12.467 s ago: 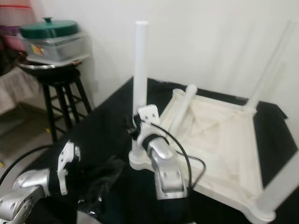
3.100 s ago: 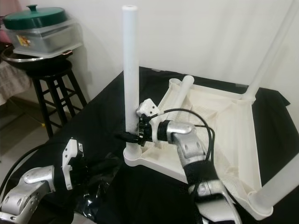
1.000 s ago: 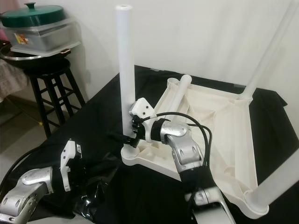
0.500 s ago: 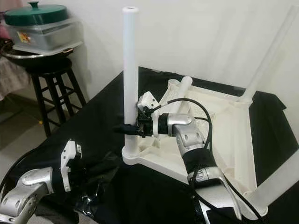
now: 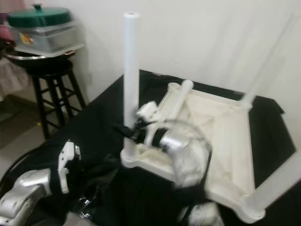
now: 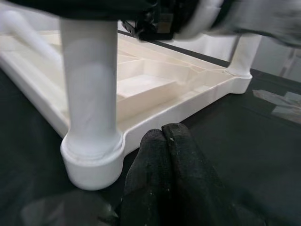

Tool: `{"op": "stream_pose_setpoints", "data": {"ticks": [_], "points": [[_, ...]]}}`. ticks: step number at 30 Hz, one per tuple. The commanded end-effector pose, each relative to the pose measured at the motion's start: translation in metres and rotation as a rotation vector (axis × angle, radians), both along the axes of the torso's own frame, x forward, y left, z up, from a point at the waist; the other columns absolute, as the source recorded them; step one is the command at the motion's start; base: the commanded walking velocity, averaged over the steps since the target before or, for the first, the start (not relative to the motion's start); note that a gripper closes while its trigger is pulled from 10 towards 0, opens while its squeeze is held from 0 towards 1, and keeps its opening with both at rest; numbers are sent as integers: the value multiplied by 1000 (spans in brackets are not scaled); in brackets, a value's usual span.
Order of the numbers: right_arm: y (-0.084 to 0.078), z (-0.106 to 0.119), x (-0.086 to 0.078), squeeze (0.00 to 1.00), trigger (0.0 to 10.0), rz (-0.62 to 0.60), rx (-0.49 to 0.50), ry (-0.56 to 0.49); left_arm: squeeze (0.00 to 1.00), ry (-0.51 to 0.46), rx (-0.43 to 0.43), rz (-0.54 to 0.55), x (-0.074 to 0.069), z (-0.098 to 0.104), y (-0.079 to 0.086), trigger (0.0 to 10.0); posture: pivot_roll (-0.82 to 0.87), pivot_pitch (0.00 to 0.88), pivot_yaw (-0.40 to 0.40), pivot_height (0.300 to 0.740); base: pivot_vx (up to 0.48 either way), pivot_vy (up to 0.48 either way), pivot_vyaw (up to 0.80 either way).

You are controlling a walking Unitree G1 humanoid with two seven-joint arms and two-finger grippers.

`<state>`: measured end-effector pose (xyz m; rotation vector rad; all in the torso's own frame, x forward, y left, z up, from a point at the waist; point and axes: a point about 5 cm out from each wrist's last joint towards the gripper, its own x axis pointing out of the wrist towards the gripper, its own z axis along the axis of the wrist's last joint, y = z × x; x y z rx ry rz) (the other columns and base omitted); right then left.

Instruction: Building children table

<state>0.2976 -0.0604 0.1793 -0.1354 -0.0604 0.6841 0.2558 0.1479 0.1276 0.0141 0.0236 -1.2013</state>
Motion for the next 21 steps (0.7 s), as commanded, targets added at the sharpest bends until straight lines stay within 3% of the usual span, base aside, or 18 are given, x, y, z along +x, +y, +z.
{"op": "stream_pose_setpoints", "data": {"ticks": [1, 2, 4, 10, 11, 12, 13, 21], "points": [[-18, -19, 2, 0, 0, -223, -74, 113, 0, 4, 4, -1, 0, -1, 3, 10000, -78, 0, -31, 740, 0, 0, 0], [-18, -19, 2, 0, 0, -223, -74, 113, 0, 4, 4, -1, 0, -1, 3, 10000, -78, 0, -31, 740, 0, 0, 0], [-25, -40, 4, 0, 0, -243, -14, 253, 0, 7, 9, -2, 1, -2, 3, 10000, -48, 0, -54, 740, 0, 0, 0], [-24, -47, 4, 0, 0, -221, 9, 305, 0, -5, -2, 33, 2, -2, 2, 10000, -37, 0, -66, 740, 0, 0, 0], [-26, -46, 5, 0, 10000, -233, 33, 312, 0, -9, -12, 57, 3, -1, 2, 10000, -31, 0, -70, 740, 0, 0, 0], [-26, -46, 5, 0, 10000, -233, 33, 312, 0, -9, -12, 57, 3, -1, 2, 10000, -31, 0, -70, 740, 0, 0, 0], [-27, -43, 4, 1000, 10000, -203, 60, 310, 0, -10, -17, 80, 4, 0, 2, 10000, -26, 0, -72, 740, 0, 0, 0], [-37, -13, -1, 1000, 10000, -81, 154, 209, 0, -21, 18, 196, 9, 0, 9, 10000, -34, 0, -70, 740, 0, 0, 0]]}}
